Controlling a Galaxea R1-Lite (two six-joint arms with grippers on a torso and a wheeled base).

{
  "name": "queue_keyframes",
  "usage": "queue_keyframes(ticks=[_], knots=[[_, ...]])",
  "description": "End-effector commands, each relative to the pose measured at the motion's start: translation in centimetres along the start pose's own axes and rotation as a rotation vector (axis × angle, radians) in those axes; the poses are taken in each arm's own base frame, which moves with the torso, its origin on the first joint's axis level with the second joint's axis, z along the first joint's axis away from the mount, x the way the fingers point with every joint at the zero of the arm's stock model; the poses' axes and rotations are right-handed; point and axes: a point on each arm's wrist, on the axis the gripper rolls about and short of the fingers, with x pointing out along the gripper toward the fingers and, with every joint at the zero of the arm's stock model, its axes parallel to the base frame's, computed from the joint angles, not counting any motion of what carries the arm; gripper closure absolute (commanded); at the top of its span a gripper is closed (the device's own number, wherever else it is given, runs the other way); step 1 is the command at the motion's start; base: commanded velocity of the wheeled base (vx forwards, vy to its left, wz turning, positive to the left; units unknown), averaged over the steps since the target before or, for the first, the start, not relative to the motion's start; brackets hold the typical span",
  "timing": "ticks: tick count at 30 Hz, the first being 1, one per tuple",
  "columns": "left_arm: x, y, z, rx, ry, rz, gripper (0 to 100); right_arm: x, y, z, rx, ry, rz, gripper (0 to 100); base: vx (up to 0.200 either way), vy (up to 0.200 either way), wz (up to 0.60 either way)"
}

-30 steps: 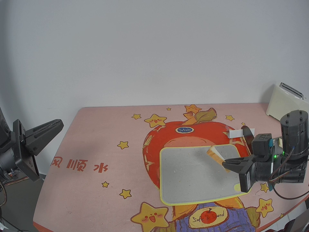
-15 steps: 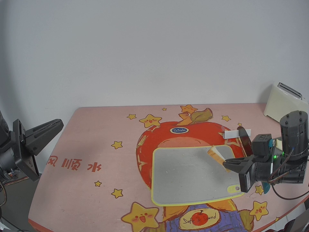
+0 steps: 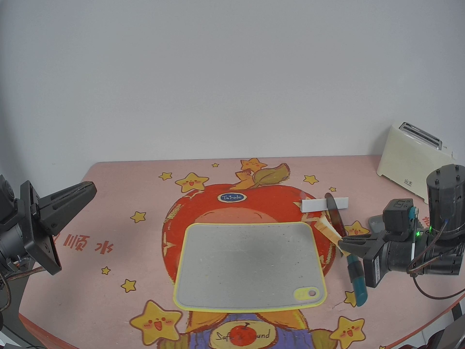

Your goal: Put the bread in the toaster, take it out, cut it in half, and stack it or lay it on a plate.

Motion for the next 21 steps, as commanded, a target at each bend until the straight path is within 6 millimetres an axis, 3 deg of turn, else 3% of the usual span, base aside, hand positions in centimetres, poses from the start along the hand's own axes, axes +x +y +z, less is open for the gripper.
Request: queue_keyframes(ticks=[1,18,21], knots=[[0.00,-0.01,-0.01,0.000,0.000,-0.001,100,-0.46,-0.05,0.11,0.002,-0.016,0.001,100,0.000,0.000,0.00],[0.00,-0.03,-0.02,-0.002,0.001,-0.010,100,-0.35,-0.01,-0.08,0.000,-0.007,0.000,100,0.000,0.000,0.00],[0.00,-0.06,-0.03,-0.004,0.001,-0.023,100,-0.31,-0.03,-0.09,-0.001,-0.006,-0.009,100,0.000,-0.200,0.00]])
